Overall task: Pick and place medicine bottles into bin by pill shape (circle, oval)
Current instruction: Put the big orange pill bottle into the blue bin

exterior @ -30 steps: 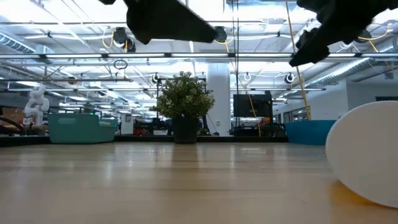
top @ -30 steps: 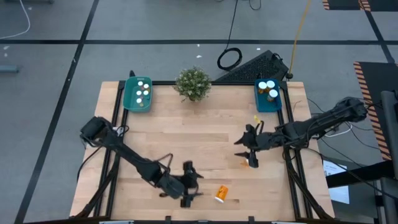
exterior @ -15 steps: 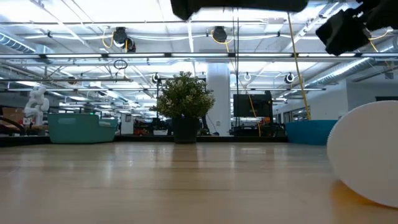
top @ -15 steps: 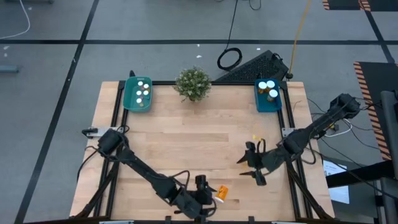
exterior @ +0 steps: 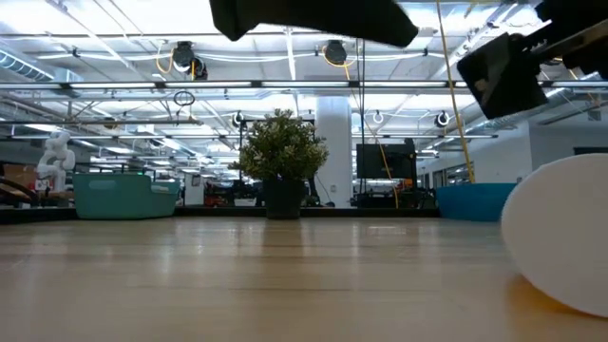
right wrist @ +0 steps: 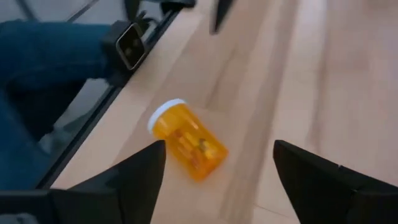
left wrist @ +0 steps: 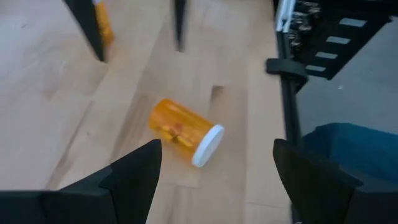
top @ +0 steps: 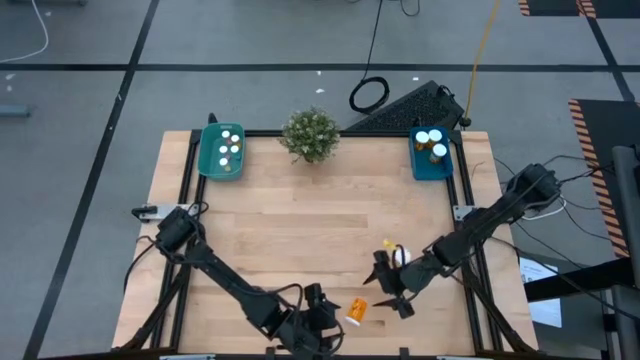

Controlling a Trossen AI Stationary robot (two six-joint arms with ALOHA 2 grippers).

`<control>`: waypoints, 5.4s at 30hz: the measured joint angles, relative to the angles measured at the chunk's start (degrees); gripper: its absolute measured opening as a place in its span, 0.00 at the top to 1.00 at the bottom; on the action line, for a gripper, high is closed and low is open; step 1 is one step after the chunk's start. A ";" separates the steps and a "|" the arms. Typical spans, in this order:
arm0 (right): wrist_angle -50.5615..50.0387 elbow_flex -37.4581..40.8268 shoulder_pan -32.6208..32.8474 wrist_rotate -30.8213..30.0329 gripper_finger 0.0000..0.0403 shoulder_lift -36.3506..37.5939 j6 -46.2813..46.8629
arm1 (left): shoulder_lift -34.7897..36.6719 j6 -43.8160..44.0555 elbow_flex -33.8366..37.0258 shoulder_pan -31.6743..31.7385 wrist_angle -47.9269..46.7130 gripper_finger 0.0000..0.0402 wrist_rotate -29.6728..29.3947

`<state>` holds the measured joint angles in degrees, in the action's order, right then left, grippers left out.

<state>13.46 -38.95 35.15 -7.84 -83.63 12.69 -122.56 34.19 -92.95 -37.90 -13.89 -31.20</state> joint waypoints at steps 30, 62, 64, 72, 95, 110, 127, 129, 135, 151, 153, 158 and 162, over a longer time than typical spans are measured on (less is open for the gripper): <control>-3.75 -11.03 -6.33 15.48 0.40 -20.05 -15.28 | 2.47 -0.65 0.02 0.38 -13.44 0.22 -2.49; -14.00 -11.05 -4.72 0.01 0.51 -5.31 -6.62 | 0.26 -4.45 8.22 0.13 10.07 0.22 -0.98; -14.06 -11.03 -3.46 -0.84 0.51 -5.03 -5.85 | -0.23 -7.88 8.22 0.17 11.99 0.22 -1.16; -13.88 -10.98 0.82 -4.65 0.51 -5.00 -1.91 | -4.70 -13.09 8.31 2.34 20.76 0.22 -1.57; -15.06 -10.98 3.20 -10.31 0.51 -4.99 -1.92 | -5.89 -14.87 8.22 2.26 21.55 0.22 -4.53; -15.22 -10.98 3.17 -10.13 0.51 -5.01 -1.83 | -7.67 -14.61 8.24 3.26 23.45 0.02 -1.54; -15.52 -10.98 3.22 -9.89 0.51 -5.01 0.13 | -6.19 -15.54 8.22 8.22 11.41 0.01 1.84; -15.63 -10.98 3.22 -9.87 0.51 -5.01 0.13 | -5.23 -13.93 8.24 8.82 8.41 0.02 0.02; -16.16 -11.00 3.62 -9.89 0.51 -5.01 0.37 | -3.03 -12.08 8.24 9.71 2.07 0.10 3.15; -21.47 -11.00 6.17 -11.71 0.51 -4.88 7.22 | -7.28 -16.32 8.28 7.85 21.17 0.02 1.16; -21.47 -11.00 6.22 -11.77 0.51 -4.88 7.24 | -7.48 -16.67 8.26 8.06 22.02 0.03 1.14; -21.49 -11.00 6.22 -11.84 0.51 -4.88 7.51 | -7.61 -20.20 8.26 8.56 22.01 0.03 2.75; -21.51 -11.00 6.22 -11.86 0.51 -4.88 7.35 | -8.18 -20.99 8.24 9.28 23.34 0.03 7.57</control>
<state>-8.05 -49.95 41.36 -19.70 -88.51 20.04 -130.75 13.21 -84.71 -28.62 9.45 -23.64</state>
